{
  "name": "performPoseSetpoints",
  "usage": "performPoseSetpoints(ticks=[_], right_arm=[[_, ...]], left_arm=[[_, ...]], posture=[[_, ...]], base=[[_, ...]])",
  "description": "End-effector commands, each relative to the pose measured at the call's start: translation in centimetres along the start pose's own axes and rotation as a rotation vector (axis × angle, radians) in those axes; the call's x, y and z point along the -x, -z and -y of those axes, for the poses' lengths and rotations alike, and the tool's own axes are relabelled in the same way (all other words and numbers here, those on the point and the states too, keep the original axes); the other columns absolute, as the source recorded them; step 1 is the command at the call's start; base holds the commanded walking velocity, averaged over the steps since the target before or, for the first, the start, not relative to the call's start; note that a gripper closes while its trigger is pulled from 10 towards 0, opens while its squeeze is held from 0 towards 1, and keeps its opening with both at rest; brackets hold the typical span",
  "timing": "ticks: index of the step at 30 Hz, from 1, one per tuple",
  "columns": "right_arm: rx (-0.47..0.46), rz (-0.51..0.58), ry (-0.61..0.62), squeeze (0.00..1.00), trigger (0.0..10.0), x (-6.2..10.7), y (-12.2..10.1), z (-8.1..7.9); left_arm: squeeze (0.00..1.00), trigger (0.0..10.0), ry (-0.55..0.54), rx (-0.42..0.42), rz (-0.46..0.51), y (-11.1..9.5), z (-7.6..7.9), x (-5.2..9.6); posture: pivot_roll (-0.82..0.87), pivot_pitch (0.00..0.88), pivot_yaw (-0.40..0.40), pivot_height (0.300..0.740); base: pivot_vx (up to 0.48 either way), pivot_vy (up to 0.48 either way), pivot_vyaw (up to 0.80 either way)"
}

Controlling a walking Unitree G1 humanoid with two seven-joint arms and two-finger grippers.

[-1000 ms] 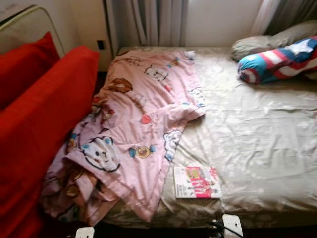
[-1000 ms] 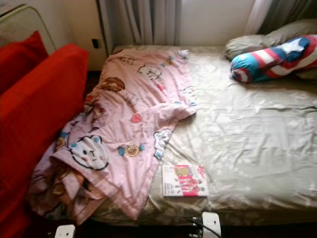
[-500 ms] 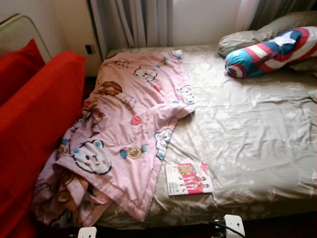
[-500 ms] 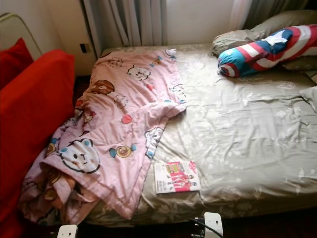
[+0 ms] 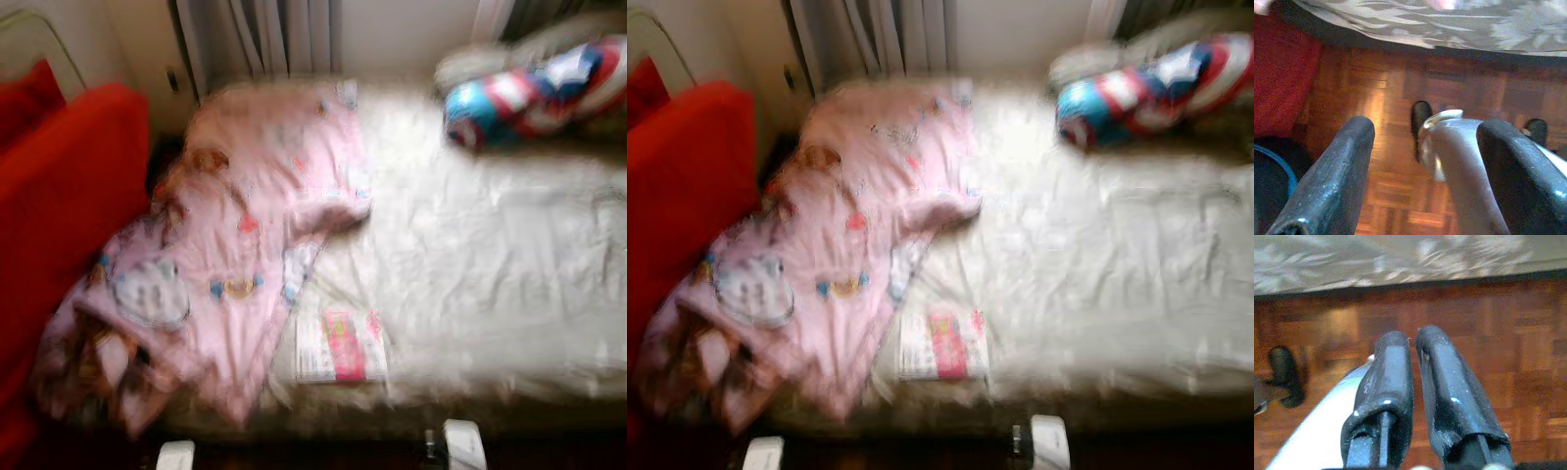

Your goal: Clean up the room

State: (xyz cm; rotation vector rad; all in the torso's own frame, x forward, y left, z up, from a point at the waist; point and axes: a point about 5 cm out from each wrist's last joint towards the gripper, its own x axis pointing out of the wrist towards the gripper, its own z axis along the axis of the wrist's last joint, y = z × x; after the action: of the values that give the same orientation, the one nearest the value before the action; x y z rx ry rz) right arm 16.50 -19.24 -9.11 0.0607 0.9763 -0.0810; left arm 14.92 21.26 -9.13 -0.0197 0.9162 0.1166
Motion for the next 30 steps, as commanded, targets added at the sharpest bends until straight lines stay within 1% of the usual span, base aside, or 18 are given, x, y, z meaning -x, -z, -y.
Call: performPoseSetpoints(ticks=[1,8,9,11,13,26,30], right_arm=[[-0.009,-0.013,-0.017,0.0,10.0,0.02,0.44,-0.59],[-0.007,0.003,-0.038,0.0,10.0,0.01,0.24,-0.7],[0.02,0.005,-0.044,0.0,10.0,0.0,0.15,-0.7],[0.022,0.008,-0.051,0.0,10.0,0.0,0.12,-0.74],[0.034,0.015,-0.062,0.0,10.0,0.0,0.02,-0.8],[0.036,0.016,-0.082,0.0,10.0,0.01,0.01,-0.86],[0.014,0.014,-0.076,0.0,10.0,0.02,0.09,-0.83]], left_arm=[[0.0,10.0,-0.014,-0.001,-0.034,0.92,-0.75,0.32],[0.0,10.0,-0.014,0.01,-0.033,0.9,-0.73,0.31],[0.0,10.0,-0.015,0.01,-0.033,0.91,-0.72,0.31],[0.0,10.0,-0.015,0.01,-0.033,0.91,-0.72,0.31],[0.0,10.0,-0.015,0.012,-0.033,0.91,-0.72,0.31],[0.0,10.0,-0.012,0.018,-0.032,0.94,-0.67,0.32],[0.0,10.0,-0.012,0.019,-0.032,0.94,-0.66,0.32]], posture=[[0.0,0.104,0.008,0.74],[0.0,0.104,0.007,0.74],[-0.01,0.104,0.007,0.74],[0.0,0.103,0.006,0.74],[0.0,0.103,0.006,0.74],[0.0,0.103,0.003,0.74],[-0.01,0.103,0.004,0.74]], base=[[0.0,0.0,0.0],[0.0,0.0,0.0],[0.0,0.0,0.0],[0.0,0.0,0.0],[0.0,0.0,0.8],[0.0,0.0,0.8],[0.0,0.0,0.0]])
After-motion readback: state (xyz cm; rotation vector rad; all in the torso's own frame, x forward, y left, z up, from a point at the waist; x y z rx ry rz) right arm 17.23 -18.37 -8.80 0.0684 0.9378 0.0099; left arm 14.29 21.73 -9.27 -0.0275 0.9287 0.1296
